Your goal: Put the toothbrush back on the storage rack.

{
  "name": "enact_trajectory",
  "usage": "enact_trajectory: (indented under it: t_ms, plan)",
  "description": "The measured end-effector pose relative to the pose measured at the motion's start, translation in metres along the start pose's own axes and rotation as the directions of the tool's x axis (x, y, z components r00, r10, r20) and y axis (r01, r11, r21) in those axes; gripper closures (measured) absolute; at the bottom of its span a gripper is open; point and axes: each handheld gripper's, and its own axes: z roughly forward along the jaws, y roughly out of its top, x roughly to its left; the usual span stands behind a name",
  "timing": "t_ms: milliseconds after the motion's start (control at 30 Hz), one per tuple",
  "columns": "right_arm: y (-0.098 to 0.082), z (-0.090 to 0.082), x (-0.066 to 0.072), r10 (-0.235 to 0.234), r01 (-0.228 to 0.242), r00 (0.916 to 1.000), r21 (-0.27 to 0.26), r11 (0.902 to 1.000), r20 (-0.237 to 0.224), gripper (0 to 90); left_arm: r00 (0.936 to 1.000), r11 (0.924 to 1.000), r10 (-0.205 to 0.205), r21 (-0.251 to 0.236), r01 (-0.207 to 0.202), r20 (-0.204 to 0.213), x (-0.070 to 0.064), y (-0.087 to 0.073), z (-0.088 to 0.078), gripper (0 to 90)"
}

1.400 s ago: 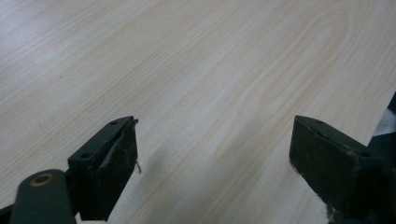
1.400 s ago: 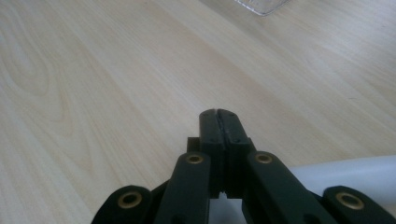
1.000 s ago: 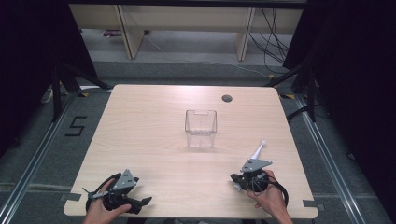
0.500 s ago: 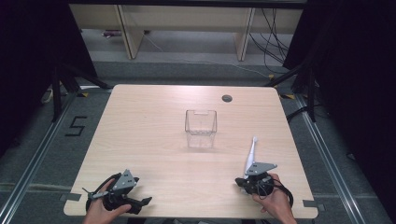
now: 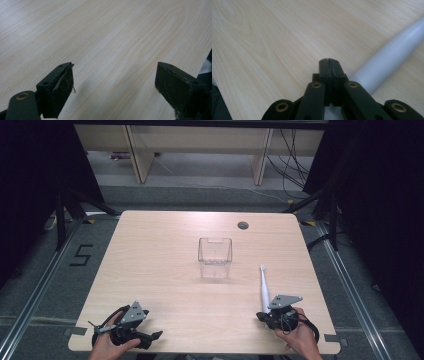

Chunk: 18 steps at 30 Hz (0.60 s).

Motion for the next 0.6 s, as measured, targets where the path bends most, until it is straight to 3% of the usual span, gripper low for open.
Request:
enact_trajectory:
  t_ms: [100,167,233,300,333,433,467,500,533,567,600]
  plan:
    - [-0.002,-0.001,-0.001,0.020,-0.020,0.9998,-0.014,0.9997,0.007,90.0,1.0000,1.0000,-0.003,-0.004,0.003,0.006,0.000,0.000,0.000,14.9]
    - [-0.003,-0.003,-0.004,-0.019,0.019,0.9998,-0.008,0.9998,0.002,90.0,1.0000,1.0000,0.001,0.000,-0.001,0.005,0.000,0.000,0.000,14.9]
    - [-0.006,-0.004,-0.003,0.011,-0.011,0.9999,-0.018,0.9998,0.006,90.0,0.9999,0.9998,-0.014,-0.014,0.014,0.007,-0.002,0.000,0.001,14.9]
    - [-0.006,-0.007,-0.004,0.013,-0.013,0.9999,0.005,0.9999,0.004,90.0,0.9999,0.9999,-0.012,-0.012,0.012,0.006,-0.001,0.000,0.000,14.9]
    - [-0.008,-0.006,-0.006,0.009,-0.009,0.9999,-0.019,0.9998,0.013,90.0,1.0000,1.0000,-0.007,-0.006,0.007,0.005,-0.001,0.000,0.000,15.0]
    - [-0.009,-0.010,-0.007,0.030,-0.030,0.9995,0.007,0.9995,0.013,90.0,1.0000,1.0000,-0.003,-0.002,0.003,0.008,0.000,0.000,0.000,15.0]
    - [-0.010,-0.009,-0.007,0.032,-0.032,0.9994,-0.006,0.9995,0.013,90.0,1.0000,1.0000,0.001,0.003,-0.001,-0.003,0.000,0.000,0.000,15.0]
    - [-0.011,-0.009,-0.009,0.006,-0.005,0.9999,-0.020,0.9998,0.015,90.0,1.0000,1.0000,0.002,0.003,-0.002,-0.002,0.000,0.000,0.000,15.0]
    - [-0.012,-0.013,-0.007,0.061,-0.061,0.9981,0.019,0.9980,0.013,90.0,1.0000,1.0000,0.003,0.002,-0.003,-0.001,0.000,0.000,0.000,14.9]
    - [-0.012,-0.013,-0.007,0.061,-0.061,0.9981,0.019,0.9980,0.013,90.0,1.0000,1.0000,0.001,-0.001,-0.001,0.001,0.000,0.000,0.000,14.9]
    - [-0.013,-0.011,-0.011,0.015,-0.014,0.9996,-0.018,0.9997,0.025,90.0,1.0000,1.0000,0.004,0.002,-0.004,0.006,0.000,0.000,0.000,14.9]
